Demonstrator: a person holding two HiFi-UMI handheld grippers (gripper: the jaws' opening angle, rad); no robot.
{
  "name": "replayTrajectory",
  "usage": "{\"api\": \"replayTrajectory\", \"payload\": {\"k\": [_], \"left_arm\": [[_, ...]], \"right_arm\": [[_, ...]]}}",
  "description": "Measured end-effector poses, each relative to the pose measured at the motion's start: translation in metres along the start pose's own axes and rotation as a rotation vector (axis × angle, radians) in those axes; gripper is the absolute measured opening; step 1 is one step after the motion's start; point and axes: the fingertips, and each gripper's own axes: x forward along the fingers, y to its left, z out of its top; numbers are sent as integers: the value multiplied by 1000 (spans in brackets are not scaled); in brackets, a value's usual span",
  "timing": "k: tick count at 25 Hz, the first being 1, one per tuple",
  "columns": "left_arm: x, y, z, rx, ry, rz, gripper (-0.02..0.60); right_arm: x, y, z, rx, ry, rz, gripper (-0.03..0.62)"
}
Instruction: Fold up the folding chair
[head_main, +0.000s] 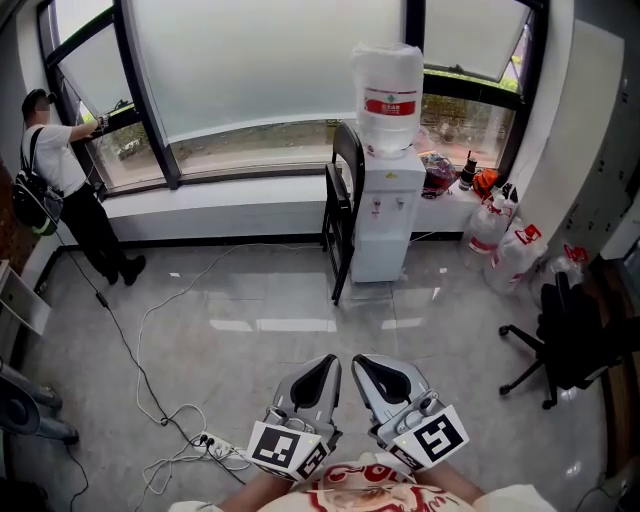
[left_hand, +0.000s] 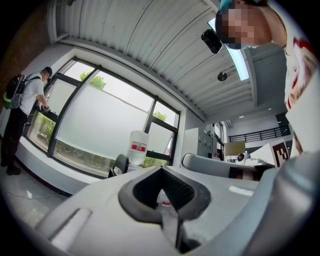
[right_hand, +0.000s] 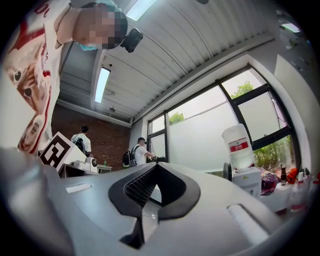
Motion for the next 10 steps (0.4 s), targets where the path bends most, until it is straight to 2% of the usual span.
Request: {"api": "replayTrajectory", "payload": {"k": [10], "left_arm": [[4,8,2,-13,1,14,0]], "right_arm": [[10,0,0,-15,17,18,26]]}}
